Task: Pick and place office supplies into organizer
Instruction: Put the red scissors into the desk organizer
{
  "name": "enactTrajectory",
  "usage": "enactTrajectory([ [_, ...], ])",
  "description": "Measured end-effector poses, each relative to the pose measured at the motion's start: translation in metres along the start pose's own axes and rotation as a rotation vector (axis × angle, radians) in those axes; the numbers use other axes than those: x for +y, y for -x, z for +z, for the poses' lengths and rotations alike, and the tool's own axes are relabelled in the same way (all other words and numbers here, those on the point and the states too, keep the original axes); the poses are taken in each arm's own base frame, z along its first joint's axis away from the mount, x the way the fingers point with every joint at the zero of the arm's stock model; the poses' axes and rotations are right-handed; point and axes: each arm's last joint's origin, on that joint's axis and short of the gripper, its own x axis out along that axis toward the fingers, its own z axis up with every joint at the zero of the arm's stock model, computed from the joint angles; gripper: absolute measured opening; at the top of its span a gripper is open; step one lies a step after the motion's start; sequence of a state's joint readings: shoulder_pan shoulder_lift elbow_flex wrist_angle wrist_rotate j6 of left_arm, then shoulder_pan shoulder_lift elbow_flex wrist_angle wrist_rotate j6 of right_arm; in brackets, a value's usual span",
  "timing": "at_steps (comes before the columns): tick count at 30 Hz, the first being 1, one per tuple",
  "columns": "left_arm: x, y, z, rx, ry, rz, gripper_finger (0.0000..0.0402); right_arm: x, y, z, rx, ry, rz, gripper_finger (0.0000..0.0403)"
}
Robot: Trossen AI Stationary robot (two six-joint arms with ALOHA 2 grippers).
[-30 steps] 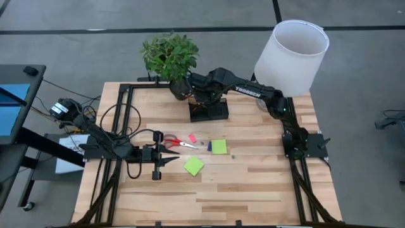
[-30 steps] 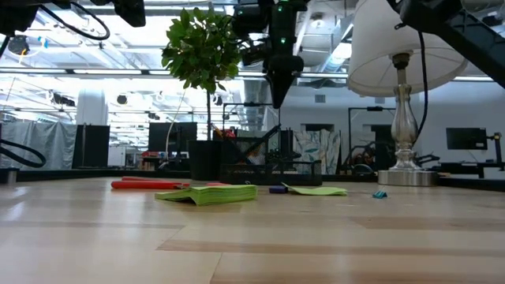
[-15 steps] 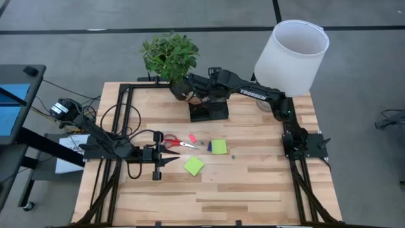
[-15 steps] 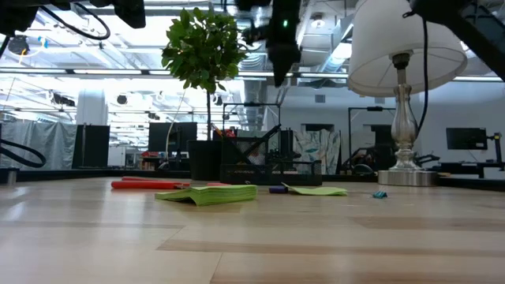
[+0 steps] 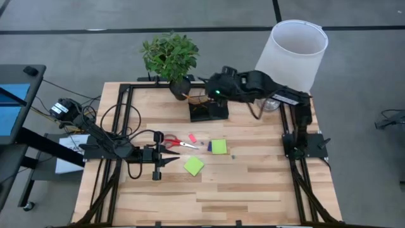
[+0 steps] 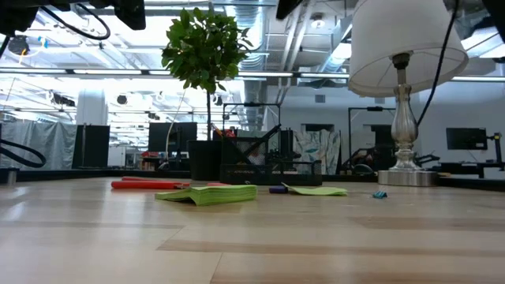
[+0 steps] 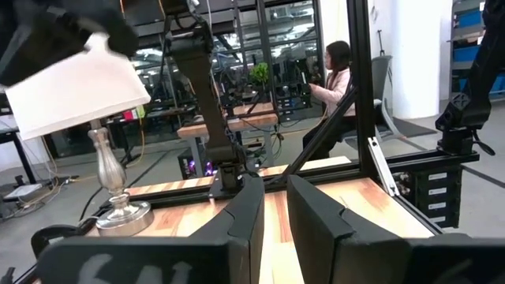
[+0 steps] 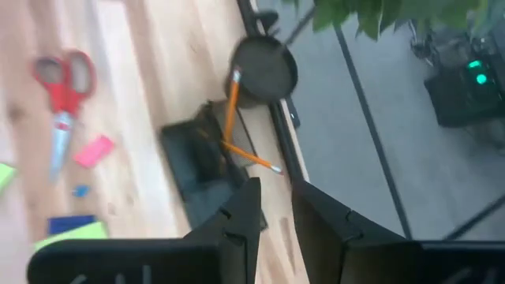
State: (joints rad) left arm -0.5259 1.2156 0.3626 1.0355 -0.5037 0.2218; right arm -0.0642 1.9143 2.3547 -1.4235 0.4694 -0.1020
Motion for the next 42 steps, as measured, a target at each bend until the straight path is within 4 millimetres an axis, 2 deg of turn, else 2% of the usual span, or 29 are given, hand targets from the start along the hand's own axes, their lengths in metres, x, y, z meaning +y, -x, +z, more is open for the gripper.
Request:
enactTrajectory([
  [4,0.0,0.0,0.0,0.0,0.001,0.0,0.0051,0.015,0.024,0.001,-0.084,0.006,0.032,0.0067],
  [8,0.0,0.0,0.0,-0.001,0.017,-0.001,0.0051,0.033,0.033,0.001,-0.139,0.033,0.063,0.0067],
  [13,0.0,0.0,0.0,-0.001,0.021,-0.001,0.0051,0.056,0.03,-0.008,-0.147,0.078,0.091,0.0067],
  [18,0.0,0.0,0.0,-0.001,0.024,-0.001,0.0051,0.074,0.014,-0.026,-0.146,0.1,0.105,0.0067],
  [23,0.0,0.0,-0.001,0.013,0.018,-0.004,0.0051,0.087,-0.007,-0.06,-0.164,0.044,0.114,0.0067],
  [28,-0.001,0.0,-0.002,0.019,-0.021,-0.01,0.0051,0.106,-0.029,-0.106,-0.229,-0.015,0.135,0.0067],
  [35,-0.001,0.0,-0.002,0.024,-0.02,0.016,0.0051,0.121,-0.041,-0.16,-0.458,-0.086,0.171,0.0067],
  [38,0.003,0.001,-0.002,0.046,-0.002,0.128,0.0051,0.121,-0.042,-0.182,-0.556,-0.121,0.18,0.0067],
  [42,0.011,0.001,-0.005,0.119,-0.027,0.384,0.0051,0.122,-0.042,-0.206,-0.625,-0.134,0.195,0.0067],
])
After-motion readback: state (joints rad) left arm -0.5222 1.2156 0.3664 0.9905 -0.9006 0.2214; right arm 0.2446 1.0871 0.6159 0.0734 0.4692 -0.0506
